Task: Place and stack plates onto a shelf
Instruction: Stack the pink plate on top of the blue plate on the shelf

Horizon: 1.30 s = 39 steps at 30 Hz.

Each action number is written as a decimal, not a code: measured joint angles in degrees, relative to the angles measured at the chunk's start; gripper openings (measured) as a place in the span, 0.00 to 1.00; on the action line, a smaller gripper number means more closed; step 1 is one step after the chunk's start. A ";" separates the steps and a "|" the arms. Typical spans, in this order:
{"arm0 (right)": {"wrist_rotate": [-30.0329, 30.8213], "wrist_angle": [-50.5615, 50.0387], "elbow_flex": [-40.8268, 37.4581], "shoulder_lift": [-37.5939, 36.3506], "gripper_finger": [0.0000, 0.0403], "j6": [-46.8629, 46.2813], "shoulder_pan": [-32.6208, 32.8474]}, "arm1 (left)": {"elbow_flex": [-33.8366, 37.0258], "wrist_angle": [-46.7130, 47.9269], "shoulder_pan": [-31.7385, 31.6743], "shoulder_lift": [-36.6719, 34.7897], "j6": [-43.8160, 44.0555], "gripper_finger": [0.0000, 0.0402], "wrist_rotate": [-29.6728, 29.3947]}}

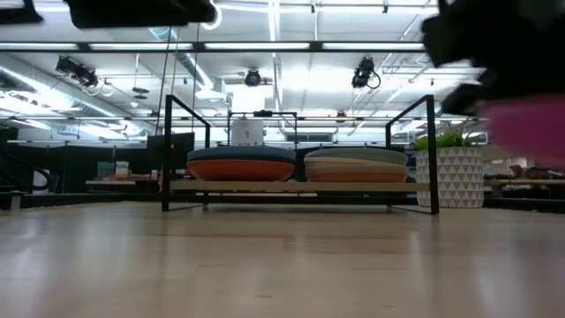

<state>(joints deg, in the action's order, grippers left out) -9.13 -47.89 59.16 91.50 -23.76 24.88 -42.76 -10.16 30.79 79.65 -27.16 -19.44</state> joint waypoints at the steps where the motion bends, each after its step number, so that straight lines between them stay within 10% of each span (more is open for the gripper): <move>1: -0.24 0.77 0.00 -1.12 0.04 -0.57 -1.20 | 0.00 -1.30 0.22 1.19 -1.83 0.37 -1.35; 18: -14.32 11.27 0.02 -1.83 0.04 -3.67 -15.02 | -0.15 -33.43 0.92 20.10 -42.28 0.52 -12.87; 39: -16.08 15.27 0.04 -1.61 0.04 -7.22 -20.67 | -9.18 -35.33 -2.12 31.81 -54.95 0.45 -10.13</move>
<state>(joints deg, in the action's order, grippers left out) -25.21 -32.62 59.20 89.89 -30.98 4.21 -51.94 -45.49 28.67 111.46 -82.11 -29.58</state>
